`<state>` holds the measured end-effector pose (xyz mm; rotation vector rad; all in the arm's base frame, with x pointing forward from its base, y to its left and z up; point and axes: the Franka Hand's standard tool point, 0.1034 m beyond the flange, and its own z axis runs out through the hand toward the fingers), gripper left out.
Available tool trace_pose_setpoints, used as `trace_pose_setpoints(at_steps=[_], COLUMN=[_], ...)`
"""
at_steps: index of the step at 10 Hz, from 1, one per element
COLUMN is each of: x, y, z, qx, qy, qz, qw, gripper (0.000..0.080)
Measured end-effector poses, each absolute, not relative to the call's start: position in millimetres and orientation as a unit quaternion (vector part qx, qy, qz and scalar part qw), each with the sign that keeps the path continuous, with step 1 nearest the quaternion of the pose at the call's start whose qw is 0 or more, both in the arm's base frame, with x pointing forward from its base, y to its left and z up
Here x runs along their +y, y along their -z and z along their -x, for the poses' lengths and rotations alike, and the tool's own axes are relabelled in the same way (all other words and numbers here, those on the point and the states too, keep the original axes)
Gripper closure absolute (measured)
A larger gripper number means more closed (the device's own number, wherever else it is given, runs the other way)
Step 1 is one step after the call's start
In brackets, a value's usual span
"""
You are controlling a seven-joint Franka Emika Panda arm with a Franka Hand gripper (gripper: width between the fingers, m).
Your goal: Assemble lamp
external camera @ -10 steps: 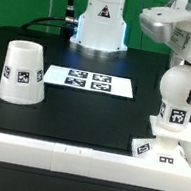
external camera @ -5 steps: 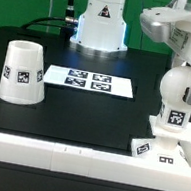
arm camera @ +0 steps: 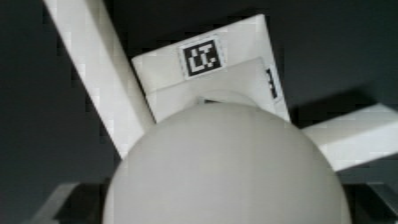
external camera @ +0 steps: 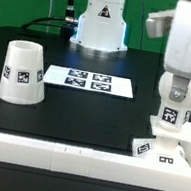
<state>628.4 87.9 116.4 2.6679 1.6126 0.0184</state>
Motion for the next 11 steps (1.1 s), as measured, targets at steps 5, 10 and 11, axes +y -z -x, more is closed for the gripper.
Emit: trace_pose_setpoints(at_steps=[5,10,11], x=[89.7,88.4,88.0], y=[-115.9,-115.9,-116.0], z=[-628.3,-628.6,-628.6], qx=[0.254,0.115,0.083], qy=[-0.01,-0.01,-0.01], qz=[-0.967,-0.993,-0.996], qw=[0.001,-0.001,-0.002], gripper=[0.022,0.022,0.022])
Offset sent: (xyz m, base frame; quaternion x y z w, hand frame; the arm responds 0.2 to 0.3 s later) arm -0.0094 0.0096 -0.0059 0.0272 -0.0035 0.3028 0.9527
